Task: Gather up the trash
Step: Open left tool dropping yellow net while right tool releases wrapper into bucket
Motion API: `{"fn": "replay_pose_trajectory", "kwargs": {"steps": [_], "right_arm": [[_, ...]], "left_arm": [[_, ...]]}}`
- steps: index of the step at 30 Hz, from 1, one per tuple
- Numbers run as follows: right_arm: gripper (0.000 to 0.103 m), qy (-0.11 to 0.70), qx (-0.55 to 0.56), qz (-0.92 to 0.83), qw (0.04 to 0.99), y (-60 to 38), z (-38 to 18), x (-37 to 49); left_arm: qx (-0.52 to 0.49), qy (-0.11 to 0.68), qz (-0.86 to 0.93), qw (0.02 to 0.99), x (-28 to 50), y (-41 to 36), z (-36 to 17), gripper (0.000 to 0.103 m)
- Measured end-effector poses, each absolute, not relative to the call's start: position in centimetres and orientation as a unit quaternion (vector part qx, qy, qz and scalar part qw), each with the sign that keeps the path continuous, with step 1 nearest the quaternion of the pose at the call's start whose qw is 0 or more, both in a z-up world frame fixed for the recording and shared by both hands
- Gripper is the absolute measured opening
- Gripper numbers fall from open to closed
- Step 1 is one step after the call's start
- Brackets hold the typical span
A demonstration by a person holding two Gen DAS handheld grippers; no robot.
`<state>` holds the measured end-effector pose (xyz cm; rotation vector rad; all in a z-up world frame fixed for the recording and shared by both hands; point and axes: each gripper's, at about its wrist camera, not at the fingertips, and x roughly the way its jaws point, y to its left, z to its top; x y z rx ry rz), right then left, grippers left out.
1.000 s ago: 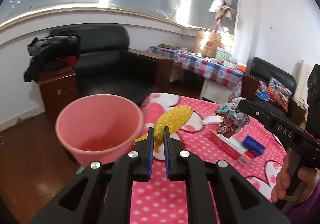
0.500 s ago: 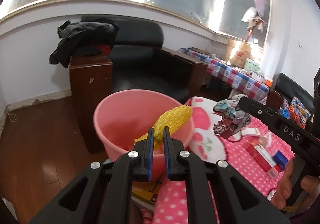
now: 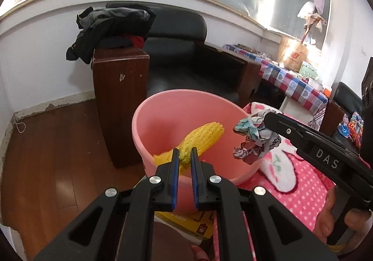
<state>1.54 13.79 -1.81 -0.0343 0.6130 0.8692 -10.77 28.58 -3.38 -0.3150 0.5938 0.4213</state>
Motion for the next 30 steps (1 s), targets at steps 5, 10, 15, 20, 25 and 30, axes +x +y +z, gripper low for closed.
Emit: {"fn": "replay_pose_trajectory", "kwargs": {"steps": [5,10,15,20,25,30], "right_arm": [[0.017,0.304,-0.026,0.411,0.859,14.5,-2.6,1.6],[0.022,0.317,-0.034,0.410,0.855,15.0,-3.1,2.0],[0.025,0.326,-0.027,0.409,0.852,14.8,-3.2,2.2],[0.025,0.322,-0.026,0.408,0.854,14.5,-3.0,2.3],[0.025,0.317,-0.020,0.409,0.856,13.6,-2.4,2.1],[0.025,0.315,-0.019,0.408,0.857,12.6,-1.9,1.4]], "left_arm": [[-0.158,0.294,0.206,0.920,-10.3,29.3,-3.9,0.009],[-0.162,0.298,0.203,0.919,-10.2,29.4,-4.2,0.018],[-0.168,0.291,0.206,0.919,-10.3,29.4,-3.9,0.034],[-0.168,0.285,0.204,0.921,-10.4,29.3,-3.4,0.034],[-0.167,0.281,0.204,0.923,-10.6,28.8,-2.9,0.034],[-0.172,0.277,0.205,0.923,-11.0,28.3,-2.5,0.043]]}}
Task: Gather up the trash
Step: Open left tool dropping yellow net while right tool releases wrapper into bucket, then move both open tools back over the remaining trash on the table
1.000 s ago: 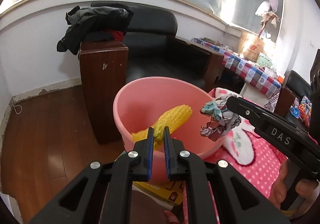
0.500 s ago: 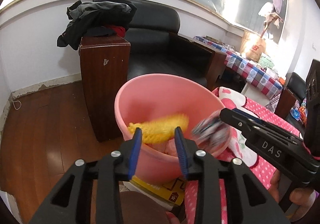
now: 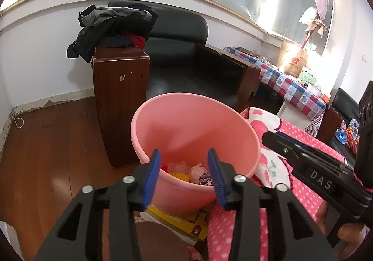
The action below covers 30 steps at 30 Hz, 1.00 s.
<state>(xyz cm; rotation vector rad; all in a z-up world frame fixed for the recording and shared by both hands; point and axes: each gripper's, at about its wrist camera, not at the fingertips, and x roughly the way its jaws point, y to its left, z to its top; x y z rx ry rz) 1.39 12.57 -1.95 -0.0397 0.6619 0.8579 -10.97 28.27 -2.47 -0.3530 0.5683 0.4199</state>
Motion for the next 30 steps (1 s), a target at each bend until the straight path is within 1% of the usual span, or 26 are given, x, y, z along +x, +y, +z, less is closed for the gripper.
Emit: {"fn": "replay_pose_trajectory", "kwargs": {"steps": [8,10,11,30], "right_arm": [[0.027,0.312,-0.019,0.398,0.863,9.7,-1.6,0.0],[0.040,0.310,-0.022,0.393,0.866,8.7,-1.5,-0.5],[0.041,0.308,-0.021,0.389,0.868,8.2,-1.5,-0.7],[0.042,0.320,-0.026,0.321,0.891,-2.7,-2.2,-3.3]], "left_arm": [[-0.162,0.274,0.193,0.928,-11.3,26.5,-1.4,0.044],[-0.161,0.276,0.187,0.929,-11.4,25.8,-1.2,0.047],[-0.161,0.276,0.184,0.929,-11.4,25.6,-1.2,0.047],[-0.125,0.300,0.118,0.938,-10.5,17.7,-1.1,0.049]]}}
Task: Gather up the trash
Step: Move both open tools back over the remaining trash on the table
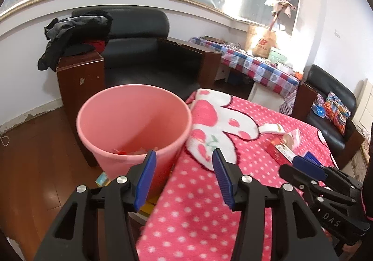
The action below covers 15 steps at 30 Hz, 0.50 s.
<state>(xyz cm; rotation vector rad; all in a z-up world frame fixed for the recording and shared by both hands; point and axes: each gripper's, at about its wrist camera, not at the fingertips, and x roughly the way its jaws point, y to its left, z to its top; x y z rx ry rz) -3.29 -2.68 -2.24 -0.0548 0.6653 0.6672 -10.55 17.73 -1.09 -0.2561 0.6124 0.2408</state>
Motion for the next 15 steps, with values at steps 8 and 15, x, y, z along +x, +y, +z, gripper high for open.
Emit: {"fn": "replay_pose_trajectory", "kwargs": {"steps": [8,15], "right_arm": [[0.042,0.328,-0.007,0.258,0.909,-8.9,-2.8,-2.7],[0.042,0.321,-0.011,0.212,0.923,-13.0,-2.6,-2.1]], "left_arm": [[-0.114,0.312,0.098,0.938,-9.3,15.5,-1.3,0.049],[-0.105,0.322,0.082,0.937,-8.3,14.0,-1.6,0.049]]}}
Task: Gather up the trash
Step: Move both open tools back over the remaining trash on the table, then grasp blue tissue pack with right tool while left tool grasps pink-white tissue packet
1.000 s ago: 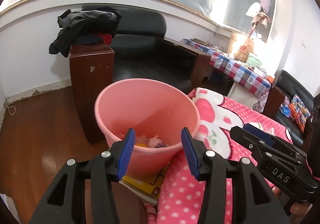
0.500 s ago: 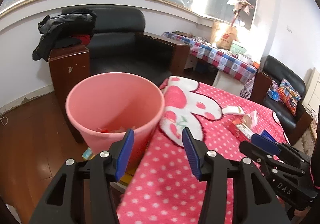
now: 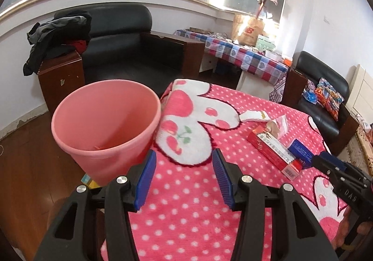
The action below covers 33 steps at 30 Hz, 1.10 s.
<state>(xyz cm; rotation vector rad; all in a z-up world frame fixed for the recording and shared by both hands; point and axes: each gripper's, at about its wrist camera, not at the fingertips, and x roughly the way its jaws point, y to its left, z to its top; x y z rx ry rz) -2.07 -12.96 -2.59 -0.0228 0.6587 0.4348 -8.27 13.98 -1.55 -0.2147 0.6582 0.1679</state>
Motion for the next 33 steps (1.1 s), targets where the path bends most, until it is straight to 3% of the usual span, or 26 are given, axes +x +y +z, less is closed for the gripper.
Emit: {"fn": "replay_pose_trajectory", "kwargs": {"steps": [31,33], "right_arm": [[0.042,0.375,-0.045,0.205,0.903,-16.0,-6.3,2.6],[0.047,0.377,-0.044,0.212,0.901,-15.9,-6.3,2.6]], "left_arm": [[-0.061,0.350,0.037,0.934,-3.4,9.1,-2.9,0.049],[-0.057,0.351,0.035,0.934,-3.2,8.8,-2.9,0.049]]}}
